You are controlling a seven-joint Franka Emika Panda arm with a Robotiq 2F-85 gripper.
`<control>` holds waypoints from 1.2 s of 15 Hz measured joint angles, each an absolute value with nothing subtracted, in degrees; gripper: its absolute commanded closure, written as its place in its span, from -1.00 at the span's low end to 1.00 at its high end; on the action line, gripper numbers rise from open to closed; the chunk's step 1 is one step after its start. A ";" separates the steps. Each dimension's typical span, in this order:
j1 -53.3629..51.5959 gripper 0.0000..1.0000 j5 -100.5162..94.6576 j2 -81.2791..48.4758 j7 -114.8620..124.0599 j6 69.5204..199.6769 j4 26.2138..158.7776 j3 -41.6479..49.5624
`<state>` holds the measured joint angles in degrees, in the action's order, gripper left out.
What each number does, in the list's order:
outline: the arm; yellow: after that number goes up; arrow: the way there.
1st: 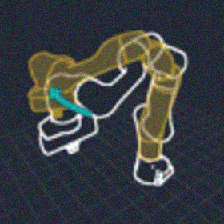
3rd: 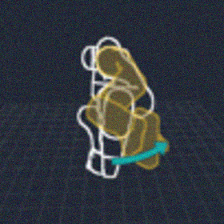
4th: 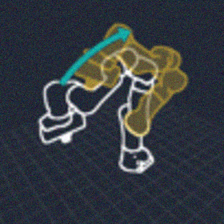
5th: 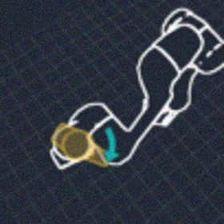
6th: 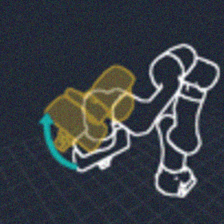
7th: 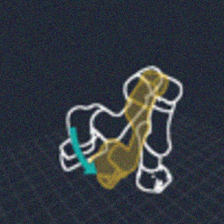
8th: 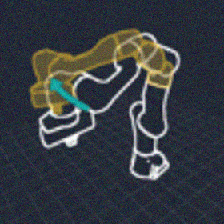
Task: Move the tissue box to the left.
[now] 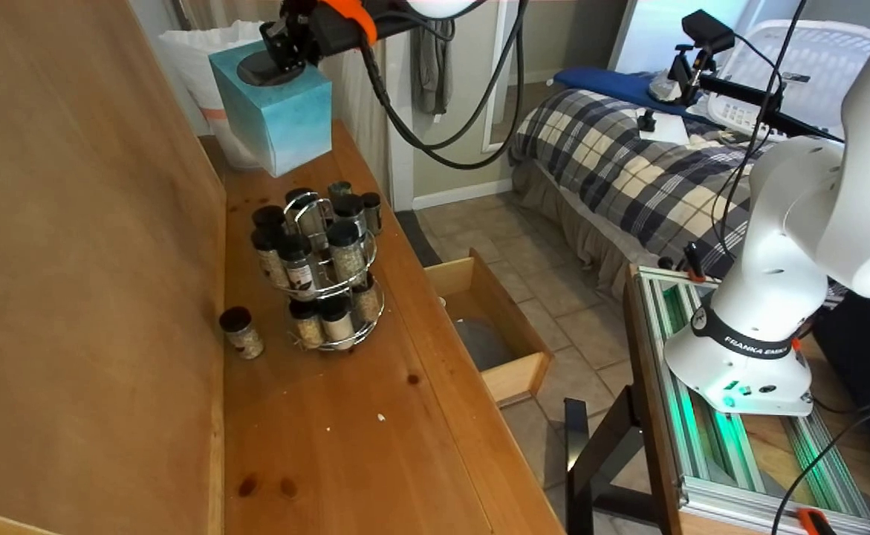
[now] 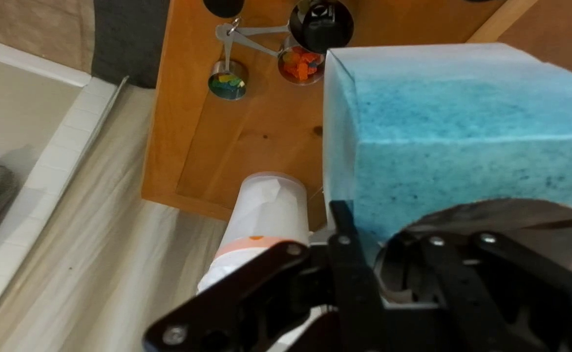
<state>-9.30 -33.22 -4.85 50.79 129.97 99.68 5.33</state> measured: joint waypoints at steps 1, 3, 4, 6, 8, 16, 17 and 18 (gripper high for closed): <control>-9.30 0.97 -34.94 -4.17 51.43 130.05 99.81 4.55; -9.36 0.97 -37.67 -2.44 51.97 130.05 100.50 2.40; -9.38 0.97 -37.90 -1.65 51.73 130.06 100.88 1.15; -9.48 0.97 -37.61 -0.14 49.87 130.29 102.06 -1.48; -9.64 0.97 -36.79 1.11 46.83 131.27 103.47 -3.93; -10.15 0.97 -19.13 1.76 20.40 135.36 106.46 -8.84; -10.15 0.97 -16.21 1.30 16.20 135.49 106.44 -8.99; -10.16 0.97 -13.31 0.72 12.02 135.64 106.36 -9.04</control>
